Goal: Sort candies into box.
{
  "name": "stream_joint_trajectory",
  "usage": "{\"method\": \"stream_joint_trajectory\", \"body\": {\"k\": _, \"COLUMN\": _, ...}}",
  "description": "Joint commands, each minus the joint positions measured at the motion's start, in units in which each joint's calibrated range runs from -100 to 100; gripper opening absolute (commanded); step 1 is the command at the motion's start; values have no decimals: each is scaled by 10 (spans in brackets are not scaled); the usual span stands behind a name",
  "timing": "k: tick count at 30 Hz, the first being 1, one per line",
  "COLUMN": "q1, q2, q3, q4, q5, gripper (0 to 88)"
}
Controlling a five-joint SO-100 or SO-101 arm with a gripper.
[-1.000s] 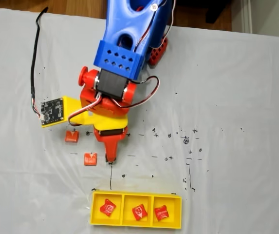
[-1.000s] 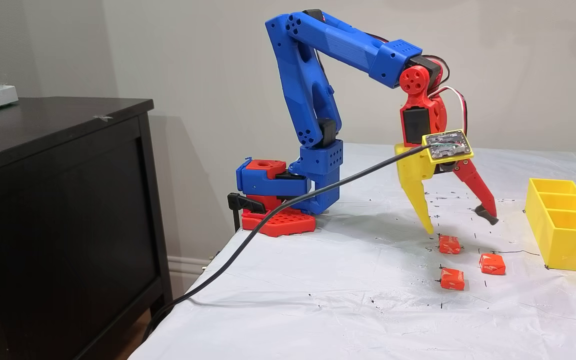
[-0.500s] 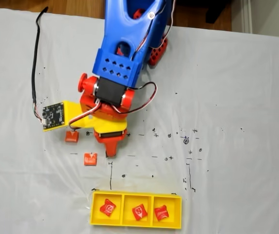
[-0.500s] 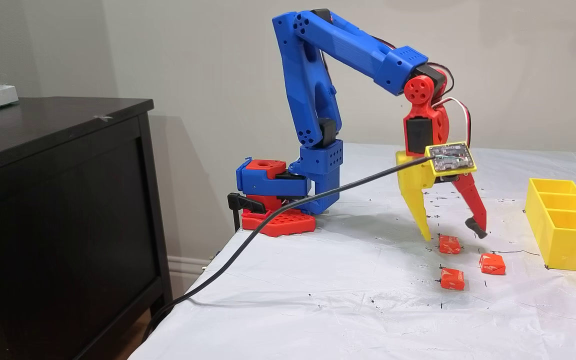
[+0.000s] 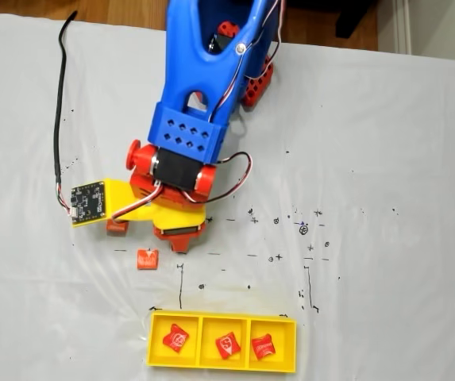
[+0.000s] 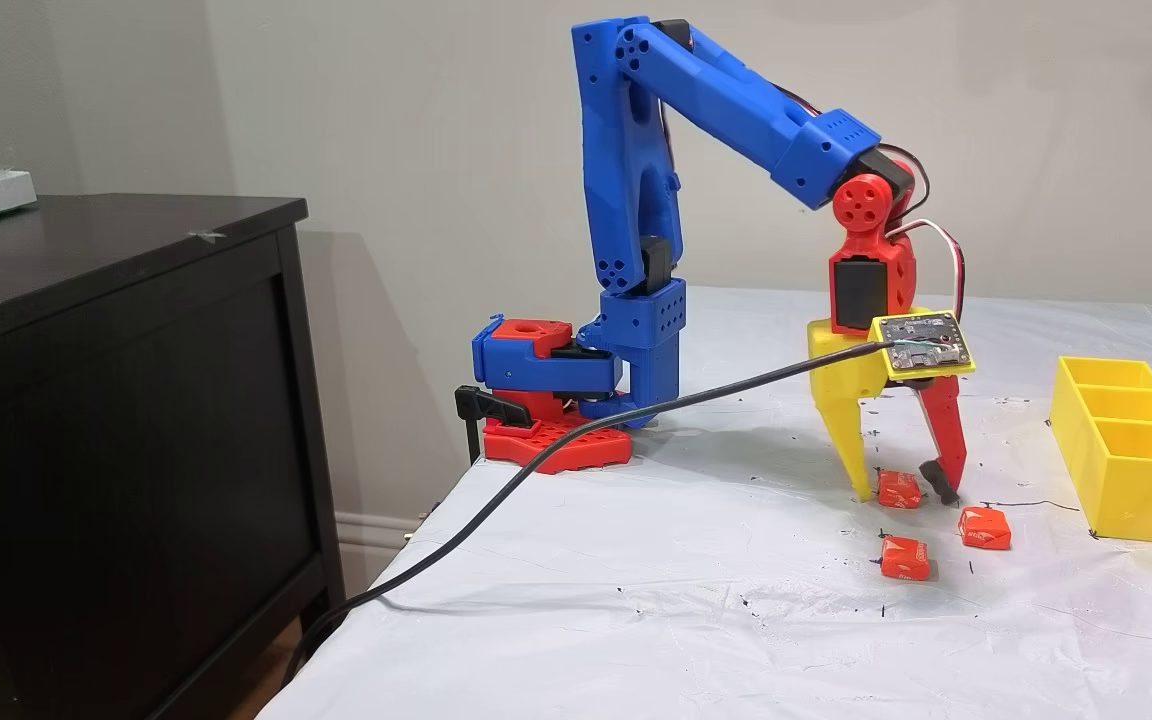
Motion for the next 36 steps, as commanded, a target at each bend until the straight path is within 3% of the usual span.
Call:
{"method": "stream_joint_trajectory", "body": {"k": 1, "q1": -3, "q2": 18, "q3": -39, "q4": -1, "q5": -6, "gripper": 65}}
{"method": "stream_joint_trajectory", "body": {"k": 4, "q1": -4, "q2": 0, "q3": -35, "q4": -4, "q5": -4, "gripper": 2}}
{"method": "stream_joint_trajectory", "body": {"k": 12, "q1": -23, "q2": -139, "q3": 3, "q4": -29, "q5": -18, "gripper": 2}}
{"method": "stream_joint_trajectory", "body": {"k": 20, "q1": -112, "q2": -228, "q3": -13, "q4": -40, "q5": -51, "gripper": 2}}
{"method": "stream_joint_trajectory", "body": {"k": 29, "q1": -172, "q2": -201, "q3": -100, "q4": -64, "q5": -104, "gripper": 1}}
{"method": "stream_joint_trajectory", "body": {"k": 36, "q1": -194, "q2": -149, "q3": -143, "q4": -141, "q5": -135, "gripper": 1}}
